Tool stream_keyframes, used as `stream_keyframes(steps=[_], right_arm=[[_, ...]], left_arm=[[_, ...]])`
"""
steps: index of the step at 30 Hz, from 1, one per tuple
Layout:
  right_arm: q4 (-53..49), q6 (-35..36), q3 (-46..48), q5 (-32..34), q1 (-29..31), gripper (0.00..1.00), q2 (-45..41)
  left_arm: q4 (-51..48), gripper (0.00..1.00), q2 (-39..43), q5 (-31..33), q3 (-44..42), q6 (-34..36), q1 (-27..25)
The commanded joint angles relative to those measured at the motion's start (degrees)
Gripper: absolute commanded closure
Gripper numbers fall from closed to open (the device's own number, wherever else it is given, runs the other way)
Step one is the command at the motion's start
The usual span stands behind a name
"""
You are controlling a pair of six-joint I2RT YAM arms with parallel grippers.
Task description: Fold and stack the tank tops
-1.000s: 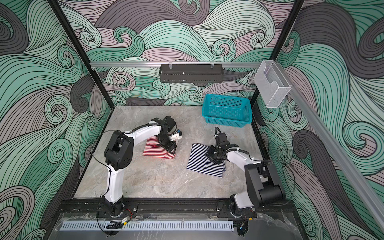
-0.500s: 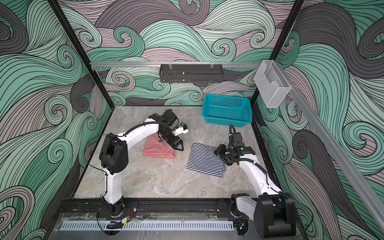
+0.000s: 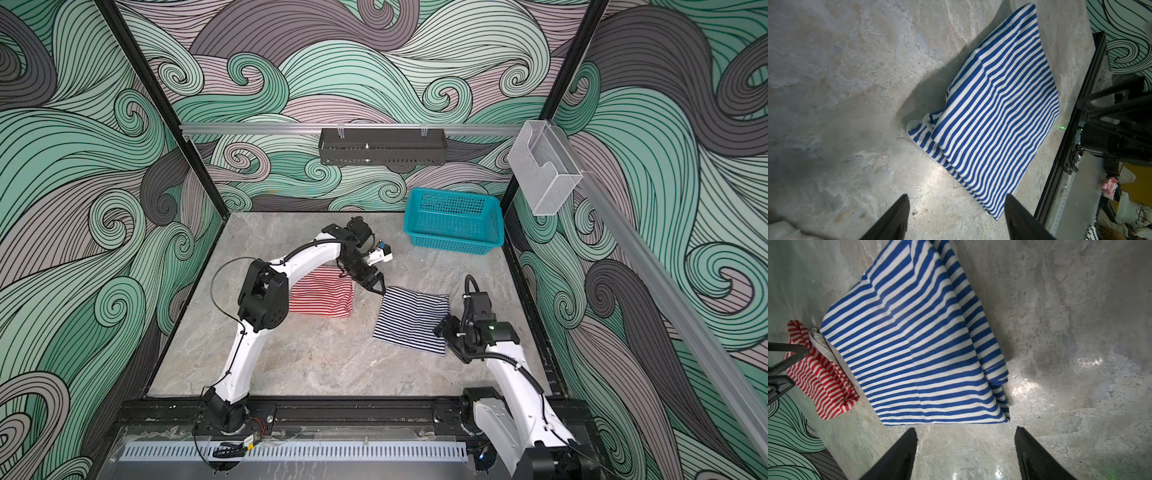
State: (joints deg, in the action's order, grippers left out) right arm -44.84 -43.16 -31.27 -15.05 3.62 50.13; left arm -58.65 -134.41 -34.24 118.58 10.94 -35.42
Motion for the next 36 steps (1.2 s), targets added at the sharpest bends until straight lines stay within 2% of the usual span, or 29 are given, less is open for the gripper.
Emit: stream_keyframes(steps=[1,9,23,32,36], right_arm=[[-1.9,-1.9,1.5,-0.1,-0.2,0.24,-1.9],[0.8,-2.8,5.7,-1.6,-0.2,0.24,-2.4],[7.7,-4.0,6.4,-1.1,-0.3,0.25,5.0],[7.7,-4.8,6.6,-0.2,-0.3,0.27,4.6],[7.7,-4.7,6.7,0.2,-0.3,0.28,4.9]], left_arm=[[-4.2,0.25,-2.6,-1.2,3.9,-0.4,-0.5],[-4.5,0.24,-6.3,-2.4,7.3,-1.2,-0.8],[0.5,0.24,-10.0,-2.2,8.6,-5.1,-1.7],[-1.5,0.24,-13.9,0.5,11.8,-4.6,-3.3],[-1.4,0.28,-14.4,2.4,11.8,-4.8,-3.8]])
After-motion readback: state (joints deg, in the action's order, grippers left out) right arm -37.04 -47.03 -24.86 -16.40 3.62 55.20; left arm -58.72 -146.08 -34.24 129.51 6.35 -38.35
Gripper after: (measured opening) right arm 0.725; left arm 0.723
